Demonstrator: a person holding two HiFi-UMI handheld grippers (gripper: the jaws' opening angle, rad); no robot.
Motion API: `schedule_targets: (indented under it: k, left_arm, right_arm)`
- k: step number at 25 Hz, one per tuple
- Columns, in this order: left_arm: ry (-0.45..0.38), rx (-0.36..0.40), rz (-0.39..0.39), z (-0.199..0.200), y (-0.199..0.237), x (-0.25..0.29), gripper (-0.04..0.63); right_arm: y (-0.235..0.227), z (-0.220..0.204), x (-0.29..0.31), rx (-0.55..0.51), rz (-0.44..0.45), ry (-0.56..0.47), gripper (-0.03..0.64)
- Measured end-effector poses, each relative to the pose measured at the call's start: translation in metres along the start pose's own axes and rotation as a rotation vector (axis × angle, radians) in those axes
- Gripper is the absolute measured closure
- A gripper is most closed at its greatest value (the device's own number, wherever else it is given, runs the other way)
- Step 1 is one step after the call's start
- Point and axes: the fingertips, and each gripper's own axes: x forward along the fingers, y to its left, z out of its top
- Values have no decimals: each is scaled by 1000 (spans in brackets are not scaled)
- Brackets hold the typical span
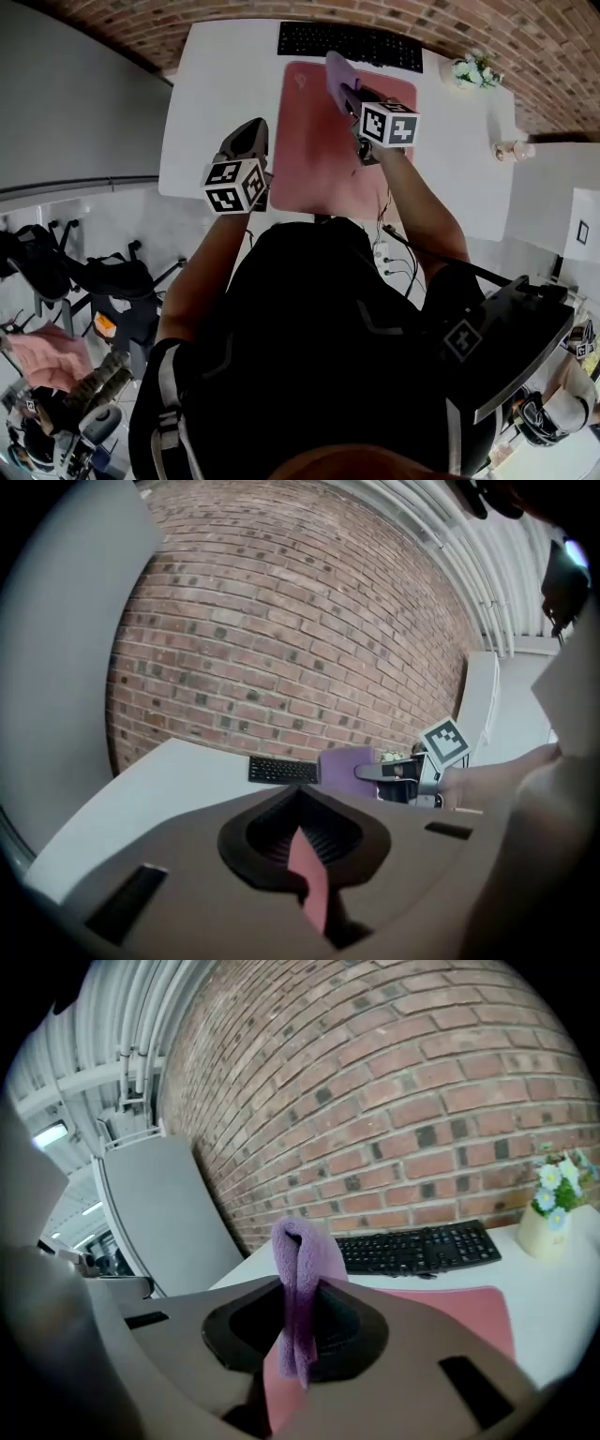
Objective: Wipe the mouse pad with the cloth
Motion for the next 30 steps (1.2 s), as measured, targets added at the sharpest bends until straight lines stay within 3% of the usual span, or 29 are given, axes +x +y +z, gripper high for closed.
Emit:
schedule_targets:
  k: [8,19,24,30]
  left_arm:
    - [47,71,-138,1,-59,50,591]
    - [99,137,-216,0,-103,100,591]
    - [127,142,-201,-5,-101,115,591]
    - [150,129,-172,-12,-92,116,591]
  right_arm:
    - [-107,6,-60,80,-216,-59,558]
    - [-242,-14,-114,82,-530,-22,558]
    - [-270,-29,-107,27,-593,34,558]
    - [-270,-56,-69,-27,-554,149,557]
